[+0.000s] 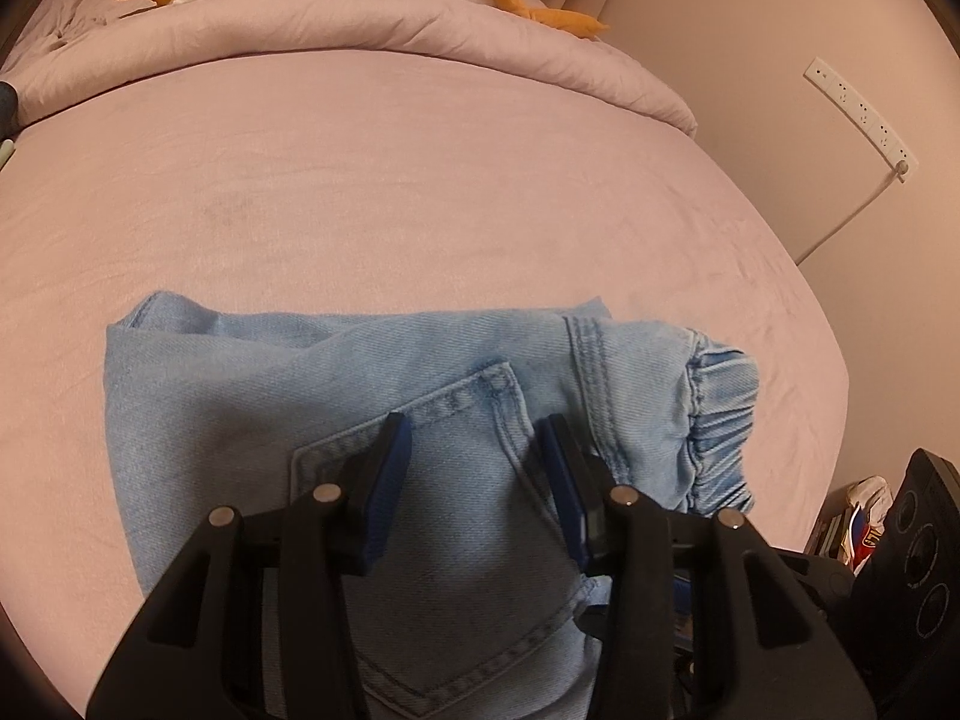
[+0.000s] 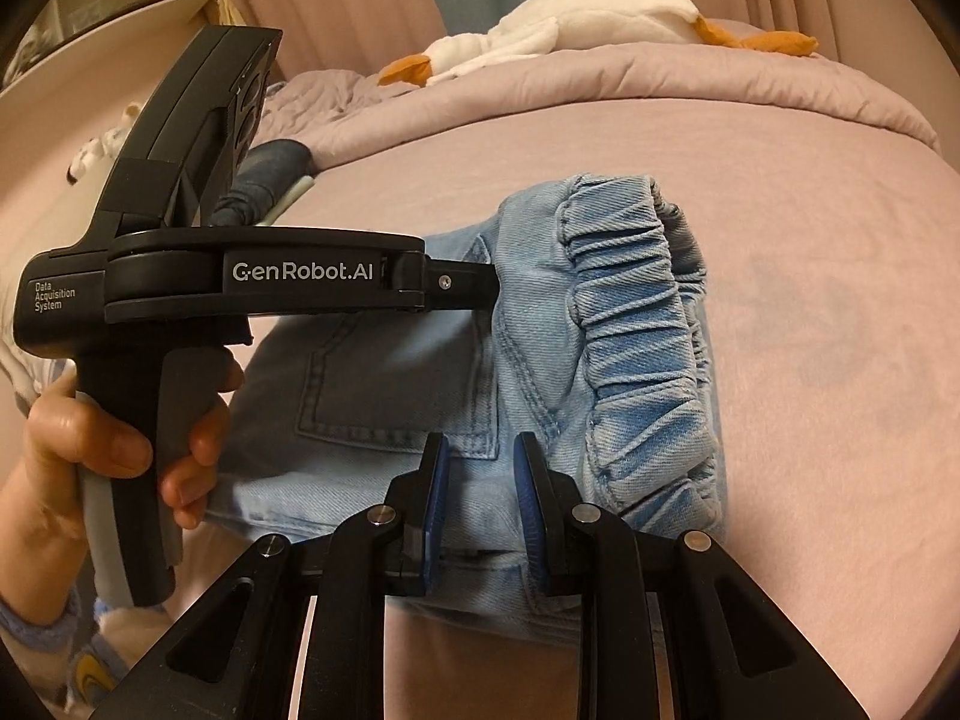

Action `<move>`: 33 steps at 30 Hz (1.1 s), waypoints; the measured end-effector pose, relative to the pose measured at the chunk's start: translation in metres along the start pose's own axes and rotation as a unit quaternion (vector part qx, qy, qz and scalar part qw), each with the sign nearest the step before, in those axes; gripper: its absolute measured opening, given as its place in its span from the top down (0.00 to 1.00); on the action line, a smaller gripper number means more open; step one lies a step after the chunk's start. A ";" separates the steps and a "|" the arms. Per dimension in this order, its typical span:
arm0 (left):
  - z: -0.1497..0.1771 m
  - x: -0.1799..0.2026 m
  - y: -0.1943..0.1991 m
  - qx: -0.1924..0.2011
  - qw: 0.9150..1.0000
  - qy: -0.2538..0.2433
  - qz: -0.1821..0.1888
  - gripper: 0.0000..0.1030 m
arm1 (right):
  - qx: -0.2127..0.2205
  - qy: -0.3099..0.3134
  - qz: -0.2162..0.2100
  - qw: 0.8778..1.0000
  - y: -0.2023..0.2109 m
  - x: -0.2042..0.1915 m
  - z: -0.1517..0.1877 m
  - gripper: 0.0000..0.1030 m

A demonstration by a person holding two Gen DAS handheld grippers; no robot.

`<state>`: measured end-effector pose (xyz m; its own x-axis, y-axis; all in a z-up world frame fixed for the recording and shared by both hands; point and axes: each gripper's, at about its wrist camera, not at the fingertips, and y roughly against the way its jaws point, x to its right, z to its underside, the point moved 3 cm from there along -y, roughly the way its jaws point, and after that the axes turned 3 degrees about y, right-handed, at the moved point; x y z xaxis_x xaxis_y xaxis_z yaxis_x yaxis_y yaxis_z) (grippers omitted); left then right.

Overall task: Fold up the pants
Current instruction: 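Lay the cuffs onto the pants and open both grippers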

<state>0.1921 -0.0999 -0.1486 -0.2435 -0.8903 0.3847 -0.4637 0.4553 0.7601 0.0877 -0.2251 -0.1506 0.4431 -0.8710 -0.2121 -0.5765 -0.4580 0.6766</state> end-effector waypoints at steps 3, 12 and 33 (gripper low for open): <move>0.001 -0.001 0.001 0.004 1.000 0.004 0.001 0.57 | 0.000 0.000 0.000 1.000 0.000 0.000 0.001 0.75; 0.034 -0.014 0.038 0.030 0.999 0.040 -0.007 0.55 | 0.003 -0.015 -0.018 1.000 0.004 0.005 0.001 0.75; 0.105 -0.021 0.077 0.050 0.998 0.041 -0.001 0.55 | 0.026 -0.005 0.034 0.999 0.018 -0.015 -0.047 0.70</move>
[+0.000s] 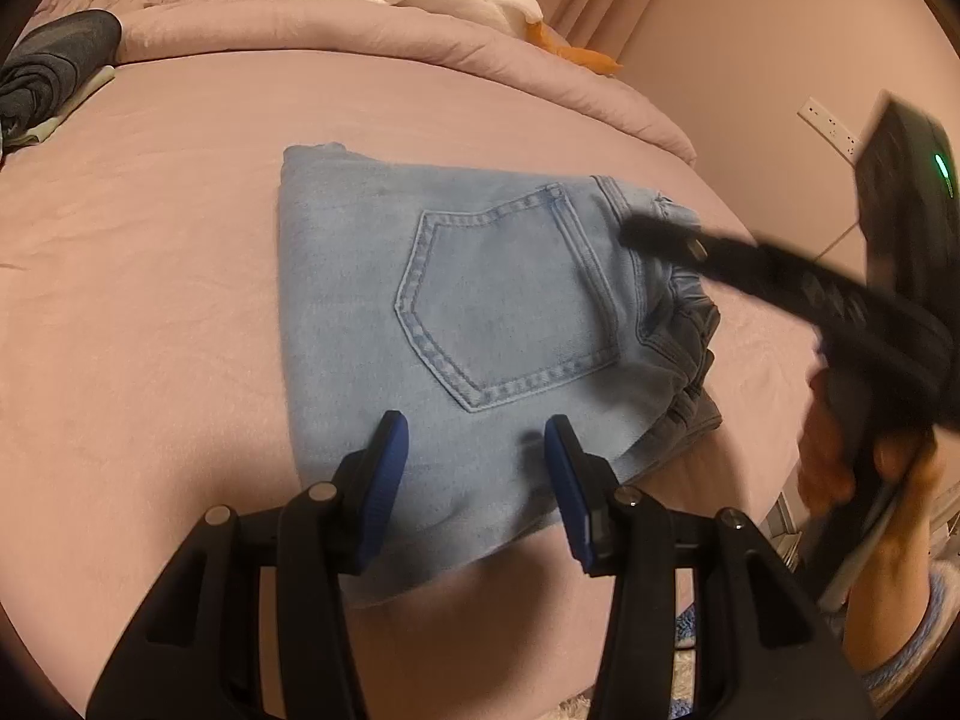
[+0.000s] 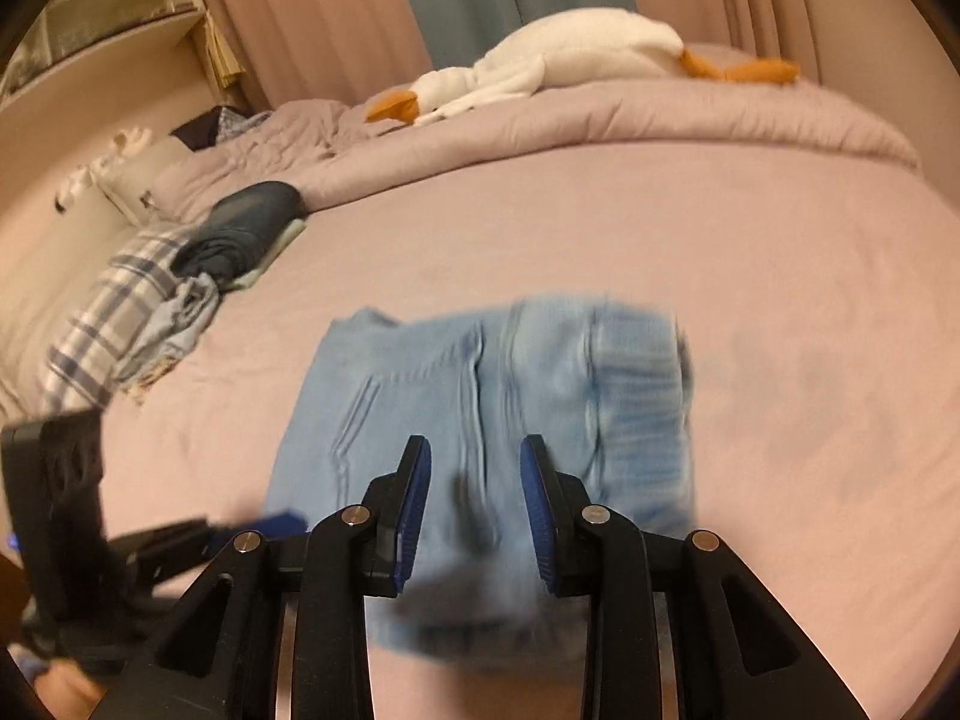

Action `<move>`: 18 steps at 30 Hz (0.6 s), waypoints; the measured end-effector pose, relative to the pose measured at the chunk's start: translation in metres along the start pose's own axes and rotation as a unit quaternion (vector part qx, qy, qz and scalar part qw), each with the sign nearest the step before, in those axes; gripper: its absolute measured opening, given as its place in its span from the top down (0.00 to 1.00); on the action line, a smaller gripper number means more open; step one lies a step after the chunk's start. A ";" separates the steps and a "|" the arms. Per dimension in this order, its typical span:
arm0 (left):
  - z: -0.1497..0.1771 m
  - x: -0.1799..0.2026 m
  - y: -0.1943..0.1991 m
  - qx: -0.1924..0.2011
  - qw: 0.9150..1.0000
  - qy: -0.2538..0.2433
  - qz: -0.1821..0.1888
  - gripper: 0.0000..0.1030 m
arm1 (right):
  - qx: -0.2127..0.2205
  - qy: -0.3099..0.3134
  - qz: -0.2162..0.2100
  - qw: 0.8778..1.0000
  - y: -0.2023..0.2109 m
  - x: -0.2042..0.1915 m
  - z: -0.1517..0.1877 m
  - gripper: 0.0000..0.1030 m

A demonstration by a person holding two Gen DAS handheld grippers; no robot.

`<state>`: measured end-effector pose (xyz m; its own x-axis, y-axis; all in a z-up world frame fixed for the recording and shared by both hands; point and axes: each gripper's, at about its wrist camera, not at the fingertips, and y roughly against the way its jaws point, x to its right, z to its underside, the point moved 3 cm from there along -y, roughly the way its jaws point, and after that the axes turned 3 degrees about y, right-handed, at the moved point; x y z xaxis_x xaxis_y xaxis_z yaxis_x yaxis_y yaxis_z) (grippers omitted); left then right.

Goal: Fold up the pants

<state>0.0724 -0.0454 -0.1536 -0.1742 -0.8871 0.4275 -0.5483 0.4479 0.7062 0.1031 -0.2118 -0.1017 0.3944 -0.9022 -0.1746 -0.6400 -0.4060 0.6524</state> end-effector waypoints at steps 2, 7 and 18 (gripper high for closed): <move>0.000 -0.001 0.000 0.001 1.000 0.003 0.004 0.55 | 0.003 0.011 0.006 1.000 -0.006 -0.003 -0.010 0.70; 0.001 -0.002 0.003 0.003 1.000 0.005 0.014 0.55 | -0.039 0.019 0.033 0.999 -0.045 0.000 -0.020 0.70; 0.000 -0.003 0.001 0.003 1.000 0.011 0.020 0.55 | -0.069 0.027 0.058 0.996 -0.062 0.004 -0.009 0.70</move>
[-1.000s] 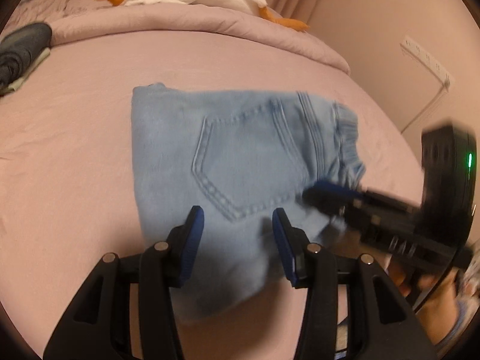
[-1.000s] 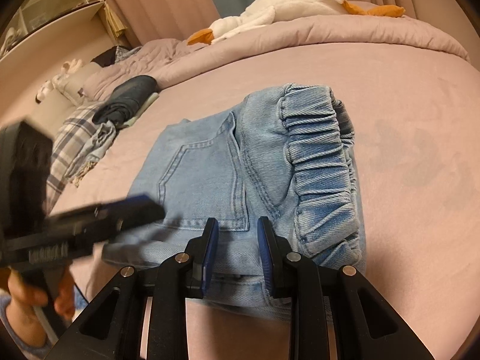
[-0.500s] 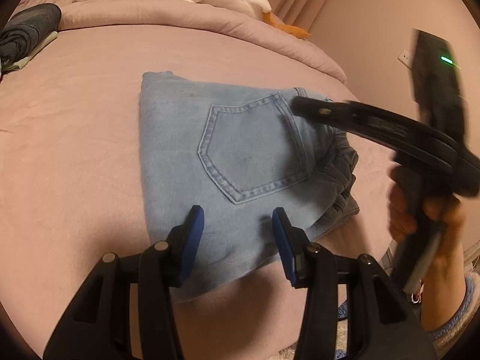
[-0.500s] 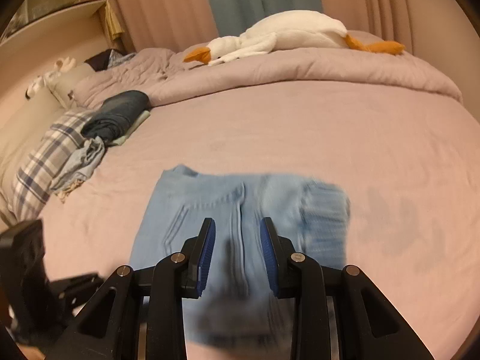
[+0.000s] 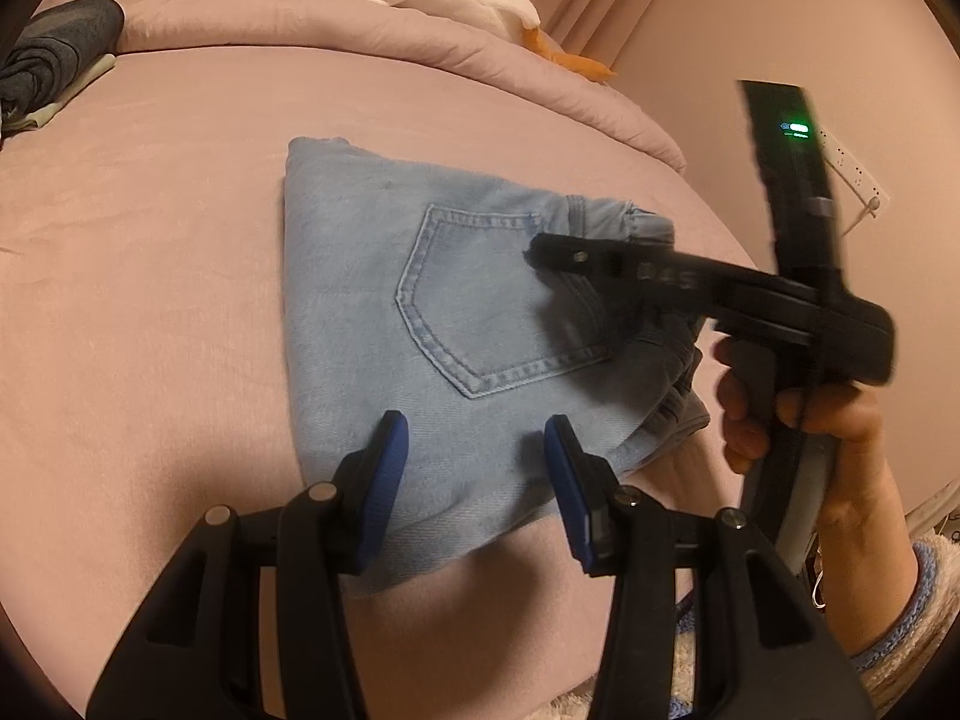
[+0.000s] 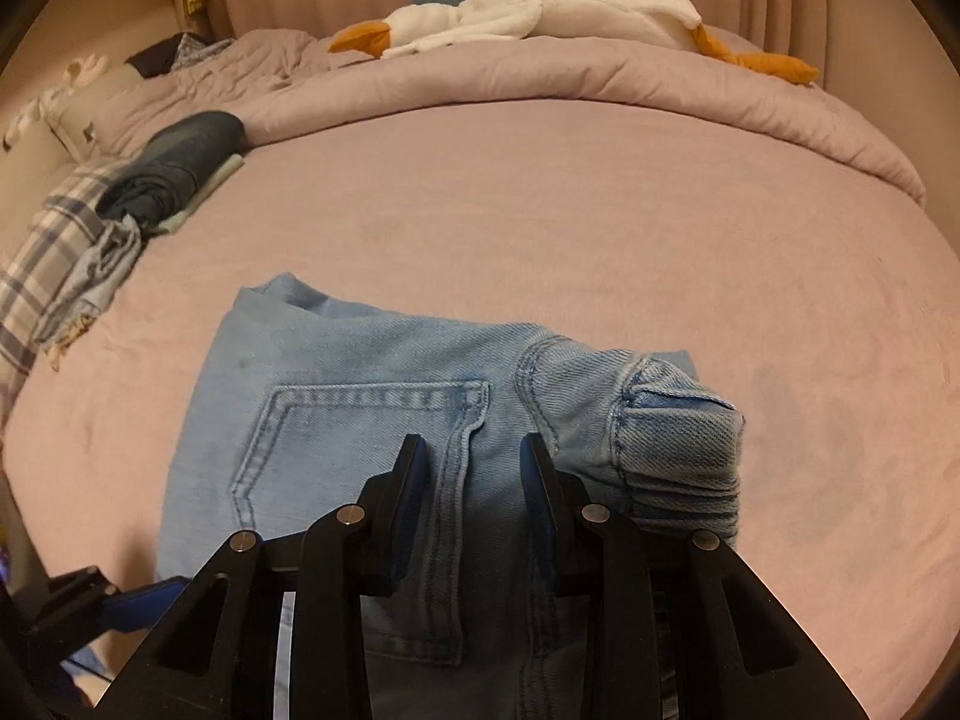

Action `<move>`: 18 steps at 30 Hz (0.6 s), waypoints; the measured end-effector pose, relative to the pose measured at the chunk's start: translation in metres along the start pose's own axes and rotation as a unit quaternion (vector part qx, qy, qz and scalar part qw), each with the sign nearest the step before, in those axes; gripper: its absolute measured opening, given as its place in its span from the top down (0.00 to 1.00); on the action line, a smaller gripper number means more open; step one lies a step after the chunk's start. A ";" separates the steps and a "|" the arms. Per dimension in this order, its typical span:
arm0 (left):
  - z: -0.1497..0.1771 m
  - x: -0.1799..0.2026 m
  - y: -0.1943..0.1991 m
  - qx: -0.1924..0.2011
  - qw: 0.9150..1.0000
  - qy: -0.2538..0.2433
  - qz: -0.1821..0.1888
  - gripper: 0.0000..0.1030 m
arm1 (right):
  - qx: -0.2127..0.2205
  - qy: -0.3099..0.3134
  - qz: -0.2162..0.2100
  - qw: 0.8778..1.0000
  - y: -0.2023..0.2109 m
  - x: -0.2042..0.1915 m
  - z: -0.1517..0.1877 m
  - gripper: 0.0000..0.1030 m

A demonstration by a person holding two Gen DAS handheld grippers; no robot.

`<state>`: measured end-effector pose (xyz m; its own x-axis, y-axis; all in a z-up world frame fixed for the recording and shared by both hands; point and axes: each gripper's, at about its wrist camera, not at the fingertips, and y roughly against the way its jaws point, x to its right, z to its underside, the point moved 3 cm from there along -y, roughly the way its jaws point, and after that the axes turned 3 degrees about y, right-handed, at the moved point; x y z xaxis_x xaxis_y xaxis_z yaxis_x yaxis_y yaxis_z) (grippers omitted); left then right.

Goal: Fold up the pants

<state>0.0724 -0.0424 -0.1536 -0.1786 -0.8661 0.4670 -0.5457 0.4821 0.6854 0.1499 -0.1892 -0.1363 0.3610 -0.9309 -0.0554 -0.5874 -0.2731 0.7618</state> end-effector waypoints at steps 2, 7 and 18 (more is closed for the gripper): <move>0.001 -0.001 0.000 0.000 1.000 0.002 0.001 0.55 | 0.010 -0.003 -0.008 1.000 0.010 0.000 0.002 0.70; 0.002 -0.003 0.001 -0.001 1.000 0.002 -0.001 0.55 | 0.036 0.017 -0.004 0.999 0.038 -0.004 0.016 0.70; 0.000 -0.001 -0.003 -0.005 1.000 -0.002 -0.010 0.55 | 0.015 0.100 0.016 0.995 0.038 -0.023 0.054 0.70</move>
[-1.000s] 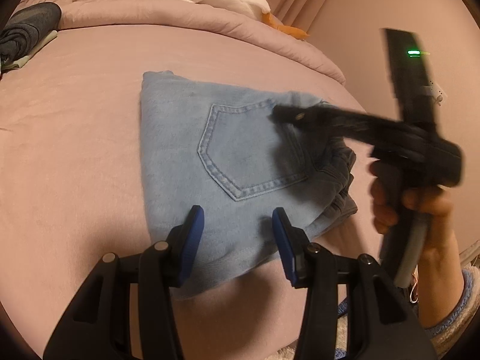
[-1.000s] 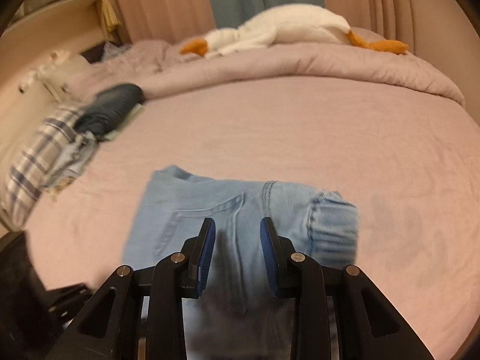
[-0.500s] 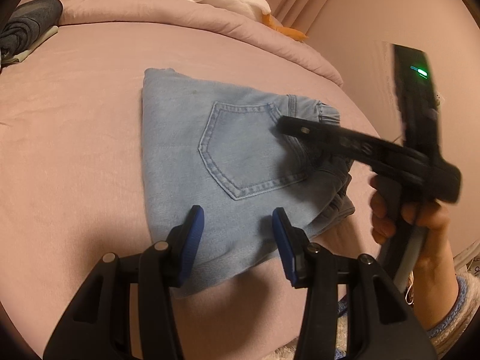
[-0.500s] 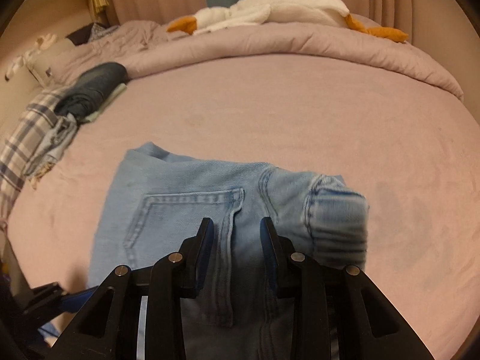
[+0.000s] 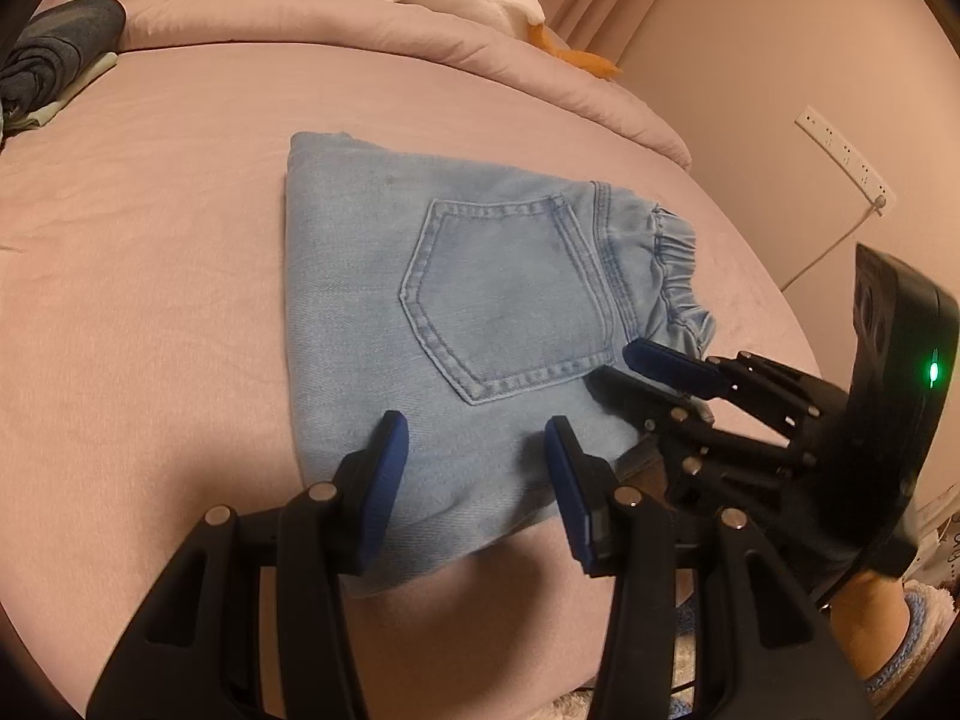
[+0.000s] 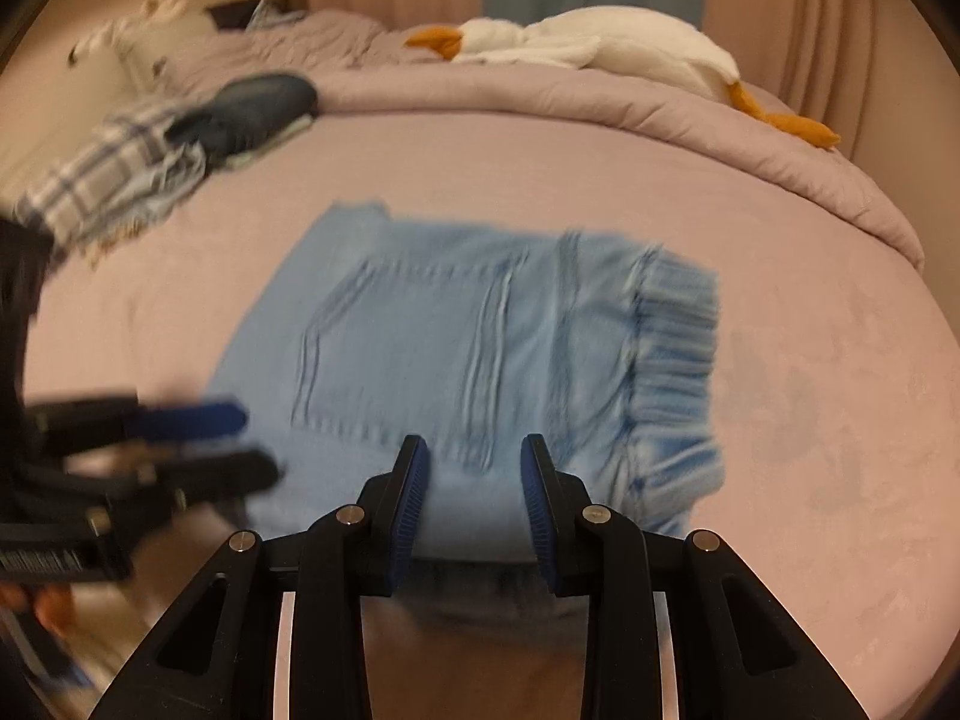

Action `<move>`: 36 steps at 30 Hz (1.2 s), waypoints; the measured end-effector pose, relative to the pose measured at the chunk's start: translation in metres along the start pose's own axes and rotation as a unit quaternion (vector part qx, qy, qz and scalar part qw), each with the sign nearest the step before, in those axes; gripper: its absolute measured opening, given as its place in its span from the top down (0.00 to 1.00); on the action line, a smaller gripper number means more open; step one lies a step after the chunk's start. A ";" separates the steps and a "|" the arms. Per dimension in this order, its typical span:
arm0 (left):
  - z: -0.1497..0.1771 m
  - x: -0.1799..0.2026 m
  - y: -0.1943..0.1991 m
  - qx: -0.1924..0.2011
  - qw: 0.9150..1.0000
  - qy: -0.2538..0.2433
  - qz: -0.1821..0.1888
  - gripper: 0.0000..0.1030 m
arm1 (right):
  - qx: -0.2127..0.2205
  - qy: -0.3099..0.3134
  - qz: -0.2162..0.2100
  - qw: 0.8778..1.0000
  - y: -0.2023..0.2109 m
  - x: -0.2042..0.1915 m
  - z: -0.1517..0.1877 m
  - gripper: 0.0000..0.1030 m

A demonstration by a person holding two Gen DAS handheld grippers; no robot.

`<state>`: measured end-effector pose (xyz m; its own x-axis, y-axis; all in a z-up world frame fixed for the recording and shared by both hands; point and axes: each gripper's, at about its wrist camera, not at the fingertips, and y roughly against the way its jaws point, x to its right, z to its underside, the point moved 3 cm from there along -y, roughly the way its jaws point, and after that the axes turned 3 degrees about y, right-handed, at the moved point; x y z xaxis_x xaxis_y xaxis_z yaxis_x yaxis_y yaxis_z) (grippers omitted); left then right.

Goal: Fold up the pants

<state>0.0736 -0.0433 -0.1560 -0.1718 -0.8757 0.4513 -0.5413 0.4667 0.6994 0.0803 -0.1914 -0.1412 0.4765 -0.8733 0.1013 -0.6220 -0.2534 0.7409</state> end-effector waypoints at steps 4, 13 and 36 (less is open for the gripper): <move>-0.003 0.001 -0.002 -0.001 1.000 -0.003 -0.004 0.55 | 0.016 0.006 0.015 1.000 0.000 -0.003 0.005 0.70; -0.004 0.004 -0.004 -0.002 1.000 -0.006 -0.011 0.55 | 0.018 -0.015 -0.007 1.000 0.018 0.001 0.011 0.70; 0.001 -0.002 0.012 0.014 1.000 0.018 -0.002 0.55 | 0.030 -0.061 -0.012 0.998 0.021 0.005 0.023 0.70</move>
<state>0.0661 -0.0361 -0.1491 -0.1410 -0.8719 0.4690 -0.5649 0.4599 0.6851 0.0550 -0.2108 -0.1407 0.4159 -0.9094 -0.0004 -0.6483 -0.2968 0.7012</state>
